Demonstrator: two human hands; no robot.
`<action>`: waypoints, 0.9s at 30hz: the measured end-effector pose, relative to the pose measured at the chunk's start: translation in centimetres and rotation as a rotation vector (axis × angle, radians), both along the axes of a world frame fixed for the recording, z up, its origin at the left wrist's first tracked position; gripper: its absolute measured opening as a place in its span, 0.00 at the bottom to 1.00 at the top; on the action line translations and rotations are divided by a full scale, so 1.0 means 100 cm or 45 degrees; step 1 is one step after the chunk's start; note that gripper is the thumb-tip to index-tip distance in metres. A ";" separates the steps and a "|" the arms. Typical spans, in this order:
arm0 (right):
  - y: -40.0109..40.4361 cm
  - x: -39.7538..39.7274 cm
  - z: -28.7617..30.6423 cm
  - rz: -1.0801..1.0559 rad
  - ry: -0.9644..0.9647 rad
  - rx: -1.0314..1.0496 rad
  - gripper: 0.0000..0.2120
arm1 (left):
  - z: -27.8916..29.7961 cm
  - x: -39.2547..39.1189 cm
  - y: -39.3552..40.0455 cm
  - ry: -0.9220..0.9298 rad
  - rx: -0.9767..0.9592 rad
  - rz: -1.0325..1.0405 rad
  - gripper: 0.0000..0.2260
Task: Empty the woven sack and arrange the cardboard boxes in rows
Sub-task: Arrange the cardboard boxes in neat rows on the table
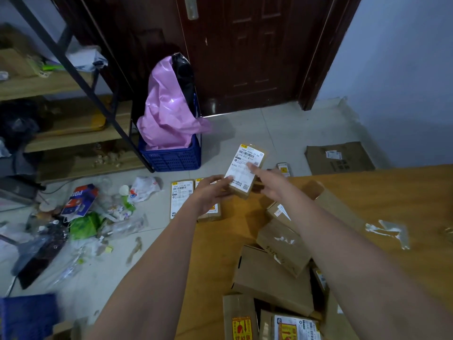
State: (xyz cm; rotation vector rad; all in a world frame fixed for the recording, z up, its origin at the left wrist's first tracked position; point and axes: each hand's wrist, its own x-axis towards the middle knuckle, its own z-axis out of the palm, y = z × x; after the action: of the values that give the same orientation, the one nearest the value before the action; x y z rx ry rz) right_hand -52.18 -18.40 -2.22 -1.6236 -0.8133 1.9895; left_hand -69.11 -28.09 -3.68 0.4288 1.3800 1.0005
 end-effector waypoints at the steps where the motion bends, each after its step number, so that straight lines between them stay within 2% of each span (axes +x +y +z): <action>1: -0.006 -0.004 -0.002 0.057 -0.022 -0.015 0.26 | -0.004 -0.002 0.001 0.018 -0.020 0.003 0.25; 3: -0.012 -0.012 -0.010 0.072 -0.086 -0.008 0.15 | -0.008 -0.005 0.001 0.112 -0.057 -0.039 0.25; 4: -0.012 -0.015 -0.016 0.069 -0.134 0.015 0.13 | -0.009 -0.007 0.001 0.256 -0.070 -0.114 0.23; 6: -0.012 -0.020 -0.027 0.121 -0.261 0.074 0.13 | -0.013 -0.012 0.001 0.741 -0.063 -0.285 0.17; 8: -0.010 -0.025 -0.037 0.238 -0.406 0.099 0.16 | -0.017 -0.020 0.000 1.143 -0.033 -0.267 0.12; 10: -0.010 -0.029 -0.046 0.318 -0.494 0.089 0.18 | -0.025 -0.031 -0.002 1.320 -0.012 -0.150 0.11; 13: -0.009 -0.037 -0.063 0.409 -0.531 0.043 0.17 | -0.042 -0.050 -0.008 1.506 -0.097 -0.110 0.19; 15: -0.010 -0.042 -0.076 0.438 -0.530 0.005 0.17 | -0.052 -0.060 -0.014 1.511 -0.275 -0.106 0.29; 19: -0.017 -0.050 -0.082 0.410 -0.663 0.085 0.15 | -0.074 -0.075 -0.025 1.319 -0.481 -0.092 0.42; 23: -0.022 -0.054 -0.092 0.435 -0.769 0.143 0.16 | -0.092 -0.086 -0.031 1.151 -0.525 -0.072 0.47; 27: -0.020 -0.056 -0.094 0.488 -0.842 0.138 0.16 | -0.097 -0.089 -0.029 1.133 -0.476 -0.075 0.48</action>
State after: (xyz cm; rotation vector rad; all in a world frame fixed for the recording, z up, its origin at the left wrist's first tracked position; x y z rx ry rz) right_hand -57.82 -20.39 -11.58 -2.2201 -1.5398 1.5745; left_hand -77.97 -31.01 -13.37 0.6630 2.2806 0.4681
